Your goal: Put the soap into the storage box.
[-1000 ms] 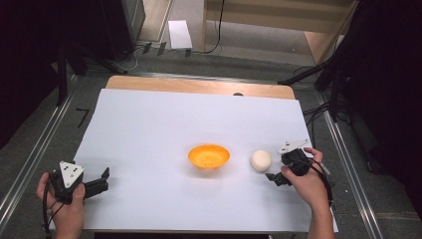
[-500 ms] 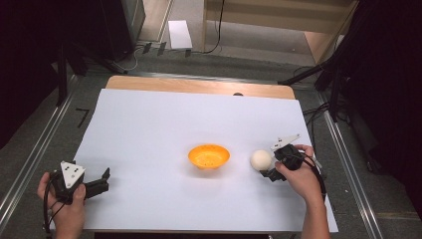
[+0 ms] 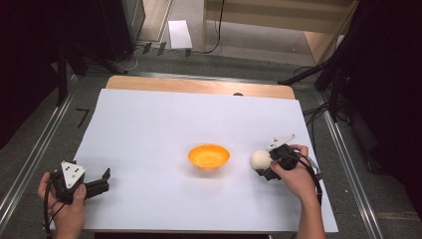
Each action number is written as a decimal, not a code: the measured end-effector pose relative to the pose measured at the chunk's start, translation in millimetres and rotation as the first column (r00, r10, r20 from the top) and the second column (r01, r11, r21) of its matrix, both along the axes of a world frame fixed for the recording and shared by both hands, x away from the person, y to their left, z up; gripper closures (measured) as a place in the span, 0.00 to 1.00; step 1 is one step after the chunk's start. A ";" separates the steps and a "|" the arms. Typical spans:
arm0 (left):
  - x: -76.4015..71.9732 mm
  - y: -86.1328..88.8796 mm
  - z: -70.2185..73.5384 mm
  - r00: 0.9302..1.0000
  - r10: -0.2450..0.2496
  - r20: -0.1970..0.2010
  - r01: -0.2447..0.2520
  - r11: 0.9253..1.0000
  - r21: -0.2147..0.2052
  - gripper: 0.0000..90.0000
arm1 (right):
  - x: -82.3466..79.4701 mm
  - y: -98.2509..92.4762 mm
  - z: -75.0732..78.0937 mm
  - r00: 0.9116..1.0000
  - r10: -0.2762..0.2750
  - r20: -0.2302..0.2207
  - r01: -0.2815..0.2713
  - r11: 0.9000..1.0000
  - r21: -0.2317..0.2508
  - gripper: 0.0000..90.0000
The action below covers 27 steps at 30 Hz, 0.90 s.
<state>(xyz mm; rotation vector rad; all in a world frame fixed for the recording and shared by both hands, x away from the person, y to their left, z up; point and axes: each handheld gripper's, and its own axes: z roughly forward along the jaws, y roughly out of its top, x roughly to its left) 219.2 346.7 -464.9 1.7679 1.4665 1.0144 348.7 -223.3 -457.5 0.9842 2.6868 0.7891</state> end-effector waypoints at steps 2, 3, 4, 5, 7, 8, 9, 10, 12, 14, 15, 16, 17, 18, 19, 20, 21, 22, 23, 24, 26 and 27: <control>0.1 0.0 -0.1 1.000 0.000 0.000 0.000 1.000 -0.001 0.00 | 0.4 0.0 0.9 1.000 -0.006 0.003 0.006 1.000 0.015 0.14; 0.1 -0.1 -0.1 1.000 0.000 -0.001 0.000 1.000 -0.001 0.00 | 0.2 0.3 1.2 1.000 -0.005 0.002 0.005 1.000 0.018 0.14; 0.1 -0.3 -0.1 1.000 0.000 -0.001 0.000 1.000 0.002 0.00 | 0.0 0.7 1.4 1.000 -0.008 -0.003 0.008 1.000 0.019 0.14; 0.2 -0.4 -0.2 1.000 0.000 -0.001 0.000 1.000 0.002 0.00 | 0.2 1.2 1.4 1.000 -0.006 -0.003 0.006 1.000 0.022 0.14; 0.2 -0.5 -0.2 1.000 0.000 -0.001 0.000 1.000 0.003 0.00 | 0.9 3.5 1.5 1.000 -0.003 -0.001 0.003 1.000 0.020 0.14; 0.2 -0.5 -0.2 1.000 0.000 -0.001 0.000 1.000 0.003 0.00 | 1.1 4.5 1.4 1.000 -0.003 0.000 0.003 1.000 0.020 0.14; 0.3 -0.6 -0.3 1.000 0.000 -0.001 0.000 1.000 0.002 0.00 | 1.5 5.9 1.4 1.000 -0.008 0.003 0.008 1.000 0.021 0.14; 0.3 -0.5 -0.2 1.000 0.000 -0.001 0.000 1.000 0.002 0.00 | 1.5 5.9 1.4 1.000 -0.008 0.003 0.008 1.000 0.021 0.14; 0.1 -0.5 -0.2 1.000 0.000 -0.001 0.000 1.000 0.002 0.00 | 3.2 8.4 1.2 1.000 -0.022 0.004 0.022 0.999 0.024 0.15; 0.1 -0.4 -0.2 1.000 0.000 -0.001 0.000 1.000 0.002 0.00 | 3.2 9.1 1.4 1.000 -0.029 0.000 0.029 0.999 0.026 0.16; 0.1 -0.4 -0.2 1.000 0.000 0.000 0.000 1.000 0.002 0.00 | 4.0 9.1 1.4 0.999 -0.033 -0.003 0.033 0.999 0.028 0.18; 0.1 -0.4 -0.2 1.000 0.000 0.000 0.000 1.000 0.002 0.00 | 4.0 9.1 1.4 0.999 -0.033 -0.003 0.033 0.999 0.028 0.18; 0.0 -0.2 -0.1 1.000 -0.001 -0.001 0.001 1.000 0.001 0.00 | 3.9 8.8 1.8 0.999 -0.047 -0.008 0.047 0.998 0.035 0.20; 0.0 -0.1 -0.1 1.000 -0.002 0.001 0.002 1.000 0.001 0.00 | 4.2 8.5 1.8 0.999 -0.050 -0.009 0.050 0.998 0.038 0.21; -0.1 -0.1 -0.1 1.000 -0.003 0.002 0.003 1.000 0.000 0.00 | 4.6 8.2 1.7 0.999 -0.052 -0.012 0.053 0.998 0.042 0.22; -0.1 -0.1 -0.1 1.000 -0.003 0.002 0.003 1.000 0.000 0.00 | 5.0 7.9 1.7 0.998 -0.056 -0.011 0.057 0.997 0.043 0.23; -0.2 0.0 -0.1 1.000 -0.003 0.004 0.003 1.000 -0.001 0.00 | 5.3 7.7 1.6 0.998 -0.059 -0.013 0.060 0.997 0.047 0.23; -0.2 0.0 -0.1 1.000 -0.003 0.003 0.003 1.000 -0.002 0.00 | 5.6 7.6 1.3 0.998 -0.064 -0.015 0.065 0.997 0.050 0.23; -0.2 0.0 -0.1 1.000 -0.003 0.003 0.003 1.000 -0.002 0.00 | 5.6 7.6 1.3 0.998 -0.064 -0.015 0.065 0.997 0.050 0.23; -0.2 0.0 -0.1 1.000 -0.003 0.004 0.003 1.000 -0.003 0.00 | 6.1 7.7 0.3 0.997 -0.068 -0.025 0.069 0.996 0.054 0.23; -0.3 0.0 0.0 1.000 -0.003 0.004 0.003 1.000 -0.002 0.00 | 6.2 7.8 -0.6 0.996 -0.077 -0.036 0.079 0.996 0.049 0.24; -0.6 0.2 0.1 1.000 -0.005 0.004 0.005 1.000 -0.003 0.00 | 6.4 7.8 -1.2 0.996 -0.082 -0.043 0.084 0.995 0.053 0.24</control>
